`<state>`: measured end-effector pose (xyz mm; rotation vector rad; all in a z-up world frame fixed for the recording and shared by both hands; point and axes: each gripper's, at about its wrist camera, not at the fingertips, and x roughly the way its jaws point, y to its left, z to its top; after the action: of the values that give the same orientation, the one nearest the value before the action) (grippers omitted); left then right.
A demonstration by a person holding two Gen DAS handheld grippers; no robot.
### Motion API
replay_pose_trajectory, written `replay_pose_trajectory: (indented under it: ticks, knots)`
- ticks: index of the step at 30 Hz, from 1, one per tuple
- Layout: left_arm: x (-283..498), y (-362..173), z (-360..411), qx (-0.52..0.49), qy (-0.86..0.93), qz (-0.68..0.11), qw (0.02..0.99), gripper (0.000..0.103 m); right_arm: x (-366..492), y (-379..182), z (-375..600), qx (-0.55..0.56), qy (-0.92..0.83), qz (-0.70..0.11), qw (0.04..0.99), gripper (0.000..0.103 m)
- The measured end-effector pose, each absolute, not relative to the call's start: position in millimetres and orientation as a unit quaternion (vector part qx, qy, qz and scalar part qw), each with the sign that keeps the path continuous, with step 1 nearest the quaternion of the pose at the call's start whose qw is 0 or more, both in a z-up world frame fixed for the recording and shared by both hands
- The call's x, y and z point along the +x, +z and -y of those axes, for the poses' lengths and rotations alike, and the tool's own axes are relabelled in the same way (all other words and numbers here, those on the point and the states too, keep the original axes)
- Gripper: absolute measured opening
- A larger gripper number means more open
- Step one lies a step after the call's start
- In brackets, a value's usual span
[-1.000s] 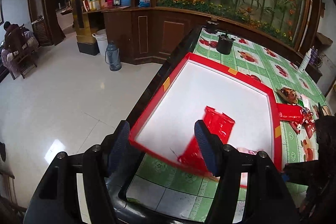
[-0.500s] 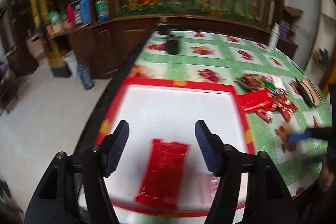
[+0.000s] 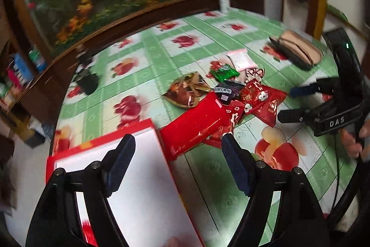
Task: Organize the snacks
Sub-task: 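Grasp another long red packet with the left tool while the right tool grasps a red gold-print bag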
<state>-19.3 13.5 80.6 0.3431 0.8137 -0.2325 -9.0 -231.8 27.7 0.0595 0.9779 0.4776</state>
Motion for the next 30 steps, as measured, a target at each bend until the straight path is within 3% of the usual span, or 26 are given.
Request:
replay_pose_trajectory:
  ticks: [6,12,18,25,30]
  knots:
    - [19,63,8,0.228,-0.187,-0.426,0.855,0.077,18,15,210,0.016,0.218,-0.486,0.846,0.087]
    - [37,42,31,0.274,-0.243,-0.442,0.819,0.077,12,14,204,-0.015,0.204,-0.463,0.863,0.063]
    - [55,18,34,0.268,-0.276,-0.492,0.780,0.077,11,13,206,-0.014,0.205,-0.458,0.865,0.062]
    - [50,11,27,0.170,-0.275,-0.552,0.769,0.079,11,13,206,-0.020,0.206,-0.452,0.868,0.062]
    - [20,17,29,0.062,-0.284,-0.573,0.767,0.079,12,13,213,-0.012,0.204,-0.452,0.868,0.052]
